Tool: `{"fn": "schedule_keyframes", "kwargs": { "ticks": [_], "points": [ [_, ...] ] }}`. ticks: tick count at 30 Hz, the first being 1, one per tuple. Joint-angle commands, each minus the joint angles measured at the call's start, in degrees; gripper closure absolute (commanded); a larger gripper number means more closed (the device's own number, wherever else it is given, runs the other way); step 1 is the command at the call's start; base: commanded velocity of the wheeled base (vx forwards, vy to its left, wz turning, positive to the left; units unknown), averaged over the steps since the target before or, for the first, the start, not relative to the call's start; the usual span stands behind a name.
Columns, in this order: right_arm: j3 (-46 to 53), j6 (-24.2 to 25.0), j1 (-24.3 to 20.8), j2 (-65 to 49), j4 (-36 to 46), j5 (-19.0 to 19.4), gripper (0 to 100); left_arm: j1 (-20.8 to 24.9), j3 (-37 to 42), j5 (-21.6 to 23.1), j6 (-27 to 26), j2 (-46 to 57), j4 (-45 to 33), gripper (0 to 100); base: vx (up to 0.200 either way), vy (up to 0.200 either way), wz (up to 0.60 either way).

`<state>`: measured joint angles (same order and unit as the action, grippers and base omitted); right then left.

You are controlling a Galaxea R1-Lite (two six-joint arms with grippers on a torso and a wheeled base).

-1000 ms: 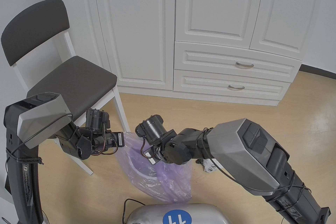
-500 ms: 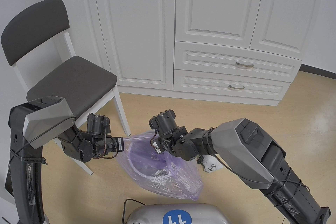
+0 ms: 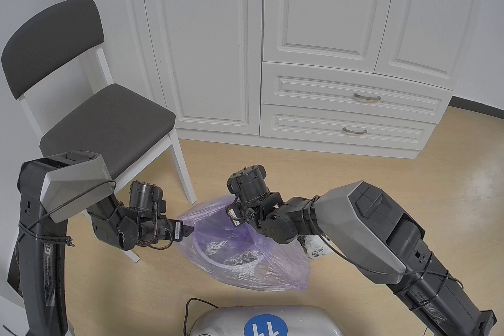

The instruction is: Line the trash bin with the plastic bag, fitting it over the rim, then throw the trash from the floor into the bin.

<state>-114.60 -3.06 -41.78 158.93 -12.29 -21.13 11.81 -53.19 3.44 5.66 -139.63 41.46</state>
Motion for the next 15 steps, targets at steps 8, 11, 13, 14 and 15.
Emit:
{"fn": "schedule_keyframes", "kwargs": {
  "ticks": [8,11,13,14,15],
  "points": [
    [0.0,-0.2,0.4,1.6,-7.4,1.3,100,-2.8,9.2,10.1,-8.3,7.8,0.9,0,0.000,0.000,0.00],
    [0.0,-0.4,0.4,1.9,-10.9,1.0,100,-2.0,9.4,10.2,-8.3,8.7,1.0,0,0.000,0.000,0.00],
    [0.0,-0.5,0.4,2.4,-15.9,1.0,100,-1.2,10.2,10.2,-8.6,9.9,1.1,0,0.000,0.000,0.00],
    [0.0,-0.8,0.3,2.5,-17.3,1.1,100,-0.8,10.4,10.2,-8.6,10.3,1.1,0,0.000,0.000,0.00],
    [0.0,-1.2,0.3,2.7,-18.0,1.2,100,-0.6,10.5,10.2,-8.6,10.5,1.1,0,0.000,0.000,0.00]
  ]
}}
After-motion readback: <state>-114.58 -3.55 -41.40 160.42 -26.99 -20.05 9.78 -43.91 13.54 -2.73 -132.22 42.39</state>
